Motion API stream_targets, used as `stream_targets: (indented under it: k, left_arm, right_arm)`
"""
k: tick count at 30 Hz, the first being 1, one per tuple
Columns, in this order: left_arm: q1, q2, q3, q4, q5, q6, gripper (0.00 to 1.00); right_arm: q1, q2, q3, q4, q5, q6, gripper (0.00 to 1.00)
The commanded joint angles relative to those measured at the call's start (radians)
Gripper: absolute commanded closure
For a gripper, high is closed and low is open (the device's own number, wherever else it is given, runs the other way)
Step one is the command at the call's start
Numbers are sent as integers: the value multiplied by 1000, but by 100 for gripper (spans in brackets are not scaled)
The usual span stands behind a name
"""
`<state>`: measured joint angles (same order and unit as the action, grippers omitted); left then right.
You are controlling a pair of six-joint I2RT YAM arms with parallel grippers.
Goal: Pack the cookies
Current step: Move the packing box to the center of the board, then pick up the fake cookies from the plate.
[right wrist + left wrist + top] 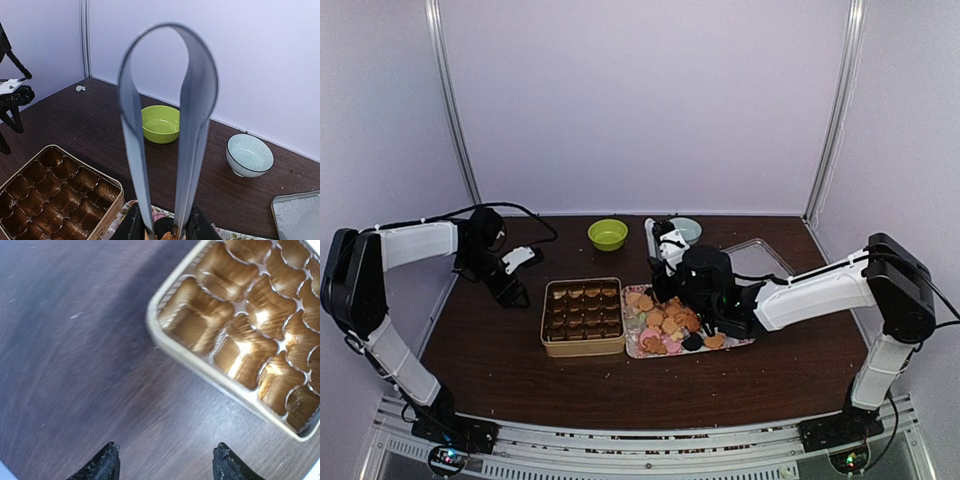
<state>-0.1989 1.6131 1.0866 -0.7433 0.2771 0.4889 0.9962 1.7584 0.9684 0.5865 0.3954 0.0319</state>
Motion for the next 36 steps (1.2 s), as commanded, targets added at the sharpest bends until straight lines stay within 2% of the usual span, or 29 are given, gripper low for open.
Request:
stream_targets:
  k: [1,12,19,29,36]
  left_arm:
    - [45,-70,1,-38,50,-4,33]
    - [97,-192,-55,-83,88,-17,33]
    - [170,-238,-104,-88,91,-13,33]
    - [203,-271,-148,-78,87,-13,32]
    - [210,-285,-178,-67,88,-19,32]
  right_arm:
    - [-4,-49,23,45,23,-27,100]
    - [13,-72,83,32,-26,-22,100]
    - [47,-88,162,13,-120,17,100]
    - [89,132,475,-28,-290,127,100]
    - [91,283,646,-28,-355,174,100]
